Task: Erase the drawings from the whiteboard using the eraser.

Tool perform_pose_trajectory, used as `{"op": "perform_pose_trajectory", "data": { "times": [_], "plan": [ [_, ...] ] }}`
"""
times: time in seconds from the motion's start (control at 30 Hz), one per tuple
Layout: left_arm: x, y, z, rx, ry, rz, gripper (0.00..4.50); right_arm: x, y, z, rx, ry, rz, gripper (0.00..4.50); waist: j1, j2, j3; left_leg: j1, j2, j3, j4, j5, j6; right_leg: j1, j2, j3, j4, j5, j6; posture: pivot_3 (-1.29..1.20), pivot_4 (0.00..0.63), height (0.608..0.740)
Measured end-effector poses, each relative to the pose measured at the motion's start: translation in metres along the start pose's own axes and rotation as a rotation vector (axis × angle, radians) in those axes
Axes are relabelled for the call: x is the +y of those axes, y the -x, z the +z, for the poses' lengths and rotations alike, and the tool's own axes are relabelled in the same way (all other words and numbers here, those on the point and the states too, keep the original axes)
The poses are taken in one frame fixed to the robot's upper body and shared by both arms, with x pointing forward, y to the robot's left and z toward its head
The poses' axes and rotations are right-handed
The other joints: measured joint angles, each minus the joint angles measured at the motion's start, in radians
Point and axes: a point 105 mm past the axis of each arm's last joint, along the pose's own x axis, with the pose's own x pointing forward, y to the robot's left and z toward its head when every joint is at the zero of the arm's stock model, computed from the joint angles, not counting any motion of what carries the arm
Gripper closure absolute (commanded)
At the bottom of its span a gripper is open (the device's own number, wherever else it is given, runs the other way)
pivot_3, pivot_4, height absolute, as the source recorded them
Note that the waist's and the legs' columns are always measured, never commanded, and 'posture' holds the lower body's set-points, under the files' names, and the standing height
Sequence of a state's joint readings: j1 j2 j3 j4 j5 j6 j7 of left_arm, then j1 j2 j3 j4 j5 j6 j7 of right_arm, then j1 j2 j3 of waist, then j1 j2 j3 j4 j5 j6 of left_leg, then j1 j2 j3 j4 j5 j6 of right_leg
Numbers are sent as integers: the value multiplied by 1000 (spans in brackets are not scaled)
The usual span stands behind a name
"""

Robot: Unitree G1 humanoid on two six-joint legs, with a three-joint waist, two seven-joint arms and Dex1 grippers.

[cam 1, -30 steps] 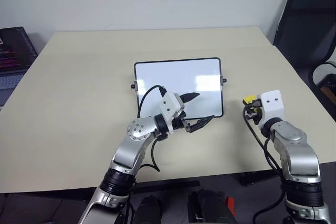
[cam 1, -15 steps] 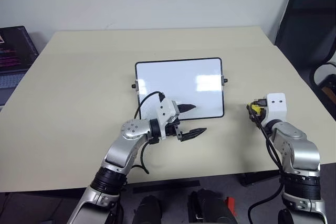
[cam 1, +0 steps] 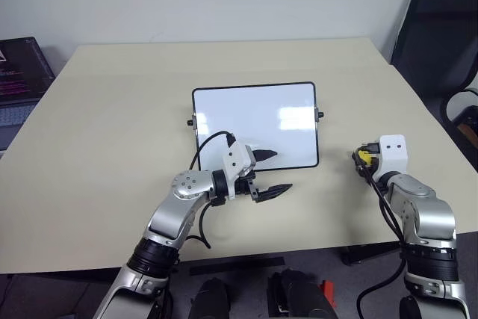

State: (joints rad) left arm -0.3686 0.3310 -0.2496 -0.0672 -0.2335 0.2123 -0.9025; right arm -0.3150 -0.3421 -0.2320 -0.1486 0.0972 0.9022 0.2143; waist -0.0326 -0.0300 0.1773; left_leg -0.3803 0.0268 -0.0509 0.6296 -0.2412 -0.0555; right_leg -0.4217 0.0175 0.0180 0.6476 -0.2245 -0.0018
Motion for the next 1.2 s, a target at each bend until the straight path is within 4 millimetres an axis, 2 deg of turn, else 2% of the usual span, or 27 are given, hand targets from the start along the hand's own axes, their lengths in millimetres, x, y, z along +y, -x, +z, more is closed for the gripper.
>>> {"op": "perform_pose_trajectory", "data": {
  "times": [0.4, 0.73, 0.9, 1.07, 1.2],
  "plan": [
    [2, 0, 0, 0, 6, 19, 0, 9, -5, 2, -4, -5, 16, 3278, 0, 0, 0, 0, 0, 0, 0, 0, 0, 0, 0, 0, 0, 0, 0, 0, 150, 740],
    [4, 2, -2, 11, 7, 36, 0, 16, -8, 2, -9, -7, 59, 21, 0, 0, 0, 0, 0, 0, 0, 0, 0, 0, 0, 0, 0, 0, 0, 0, 150, 740],
    [5, 3, -4, 22, 12, 44, 0, 15, -10, 2, -12, 2, 50, 21, 0, 0, 0, 0, 0, 0, 0, 0, 0, 0, 0, 0, 0, 0, 0, 0, 150, 740],
    [6, 7, -6, 27, 17, 65, 0, 10, -9, 11, -64, 43, -3, 21, 0, 0, 0, 0, 0, 0, 0, 0, 0, 0, 0, 0, 0, 0, 0, 0, 150, 740],
    [8, 12, -4, 25, 9, 102, 0, 11, -2, 29, -166, 66, -17, 21, 0, 0, 0, 0, 0, 0, 0, 0, 0, 0, 0, 0, 0, 0, 0, 0, 150, 740]
  ]
}}
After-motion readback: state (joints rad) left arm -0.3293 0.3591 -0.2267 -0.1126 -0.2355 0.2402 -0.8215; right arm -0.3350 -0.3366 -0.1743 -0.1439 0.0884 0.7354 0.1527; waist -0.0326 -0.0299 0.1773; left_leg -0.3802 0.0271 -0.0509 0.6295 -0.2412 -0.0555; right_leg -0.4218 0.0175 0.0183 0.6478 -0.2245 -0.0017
